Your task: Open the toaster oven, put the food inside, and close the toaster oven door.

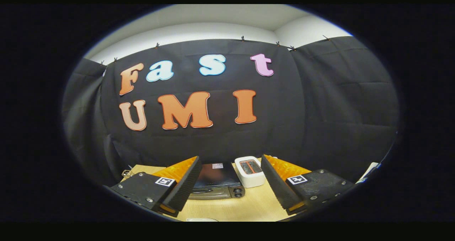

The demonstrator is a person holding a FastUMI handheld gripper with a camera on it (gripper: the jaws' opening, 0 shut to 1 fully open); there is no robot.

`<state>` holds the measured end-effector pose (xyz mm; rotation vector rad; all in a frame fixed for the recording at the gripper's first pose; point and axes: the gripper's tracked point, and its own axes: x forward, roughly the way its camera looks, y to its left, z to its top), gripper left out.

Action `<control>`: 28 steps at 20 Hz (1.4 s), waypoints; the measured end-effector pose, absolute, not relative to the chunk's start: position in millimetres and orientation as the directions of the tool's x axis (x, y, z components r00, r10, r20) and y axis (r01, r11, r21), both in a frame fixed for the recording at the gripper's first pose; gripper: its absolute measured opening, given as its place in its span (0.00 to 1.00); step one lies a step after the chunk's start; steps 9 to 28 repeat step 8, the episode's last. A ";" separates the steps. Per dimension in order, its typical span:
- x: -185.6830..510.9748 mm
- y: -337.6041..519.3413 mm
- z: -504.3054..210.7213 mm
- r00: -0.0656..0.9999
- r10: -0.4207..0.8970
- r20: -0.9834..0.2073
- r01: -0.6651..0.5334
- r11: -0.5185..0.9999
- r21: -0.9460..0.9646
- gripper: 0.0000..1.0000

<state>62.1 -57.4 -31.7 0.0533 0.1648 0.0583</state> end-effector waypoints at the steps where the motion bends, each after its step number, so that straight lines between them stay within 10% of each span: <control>1: 62.4 -64.3 -32.3 0.986 0.062 -0.158 -0.053 0.997 0.063 0.99; 28: 61.4 -86.0 -32.0 0.983 0.094 -0.156 -0.077 0.991 0.111 0.99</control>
